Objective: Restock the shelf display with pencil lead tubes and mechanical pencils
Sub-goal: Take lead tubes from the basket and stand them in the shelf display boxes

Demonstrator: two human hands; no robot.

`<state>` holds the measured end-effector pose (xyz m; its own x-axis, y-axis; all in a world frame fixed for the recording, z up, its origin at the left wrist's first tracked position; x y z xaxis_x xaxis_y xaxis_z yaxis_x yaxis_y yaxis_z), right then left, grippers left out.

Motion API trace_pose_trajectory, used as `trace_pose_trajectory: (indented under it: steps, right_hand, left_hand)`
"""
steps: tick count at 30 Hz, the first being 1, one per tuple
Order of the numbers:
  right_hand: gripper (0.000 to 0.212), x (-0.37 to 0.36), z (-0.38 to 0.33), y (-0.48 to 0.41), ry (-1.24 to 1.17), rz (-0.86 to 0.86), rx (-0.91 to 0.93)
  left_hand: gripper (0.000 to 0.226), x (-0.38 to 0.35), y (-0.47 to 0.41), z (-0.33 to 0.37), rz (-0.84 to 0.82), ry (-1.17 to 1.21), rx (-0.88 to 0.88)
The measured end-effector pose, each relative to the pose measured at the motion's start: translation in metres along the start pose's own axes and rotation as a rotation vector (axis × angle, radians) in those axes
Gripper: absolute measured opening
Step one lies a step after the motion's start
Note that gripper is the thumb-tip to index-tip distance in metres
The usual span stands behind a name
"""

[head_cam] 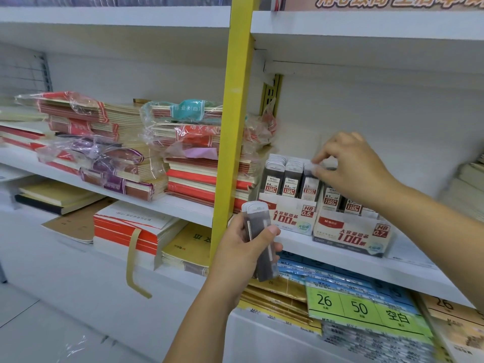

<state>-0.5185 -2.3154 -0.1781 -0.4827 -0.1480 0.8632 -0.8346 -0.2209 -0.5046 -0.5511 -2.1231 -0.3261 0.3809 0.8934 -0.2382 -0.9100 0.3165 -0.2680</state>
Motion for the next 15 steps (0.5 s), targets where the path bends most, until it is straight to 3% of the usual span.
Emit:
trace_pose_trajectory:
  steps: [3, 7, 9, 13, 15]
  right_hand:
    - [0.013, -0.004, 0.002, 0.003, 0.057, -0.023, -0.032]
    - [0.018, -0.001, -0.008, 0.018, 0.02, 0.087, 0.012]
    - [0.014, -0.001, -0.019, 0.036, -0.218, 0.058, 0.041]
    - [0.027, -0.021, -0.037, 0.067, -0.793, -0.359, -0.015]
    - [0.021, -0.027, -0.035, 0.076, -0.932, -0.345, -0.052]
  left_hand:
    - [0.027, -0.001, 0.0, 0.001, 0.009, -0.01, -0.015]
    - [0.027, -0.004, 0.001, 0.003, -0.008, -0.033, -0.052]
    - [0.027, -0.008, 0.002, 0.006, -0.046, -0.075, -0.071]
    - [0.024, -0.02, 0.004, 0.007, -0.141, -0.161, -0.081]
    - [0.019, -0.027, 0.005, 0.006, -0.188, -0.179, -0.058]
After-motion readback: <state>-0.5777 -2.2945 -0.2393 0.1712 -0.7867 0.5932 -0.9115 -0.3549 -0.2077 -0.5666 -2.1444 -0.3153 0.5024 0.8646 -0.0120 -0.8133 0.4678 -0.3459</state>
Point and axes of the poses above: each hand's wrist, its own y-axis away from the middle knuckle, its own x-axis out of the back of the hand, z = x × y, the point moved 2 cm from there along -y, towards the middle knuckle, and after that the axes turned 10 degrees about -z, right-handed, at the moved point
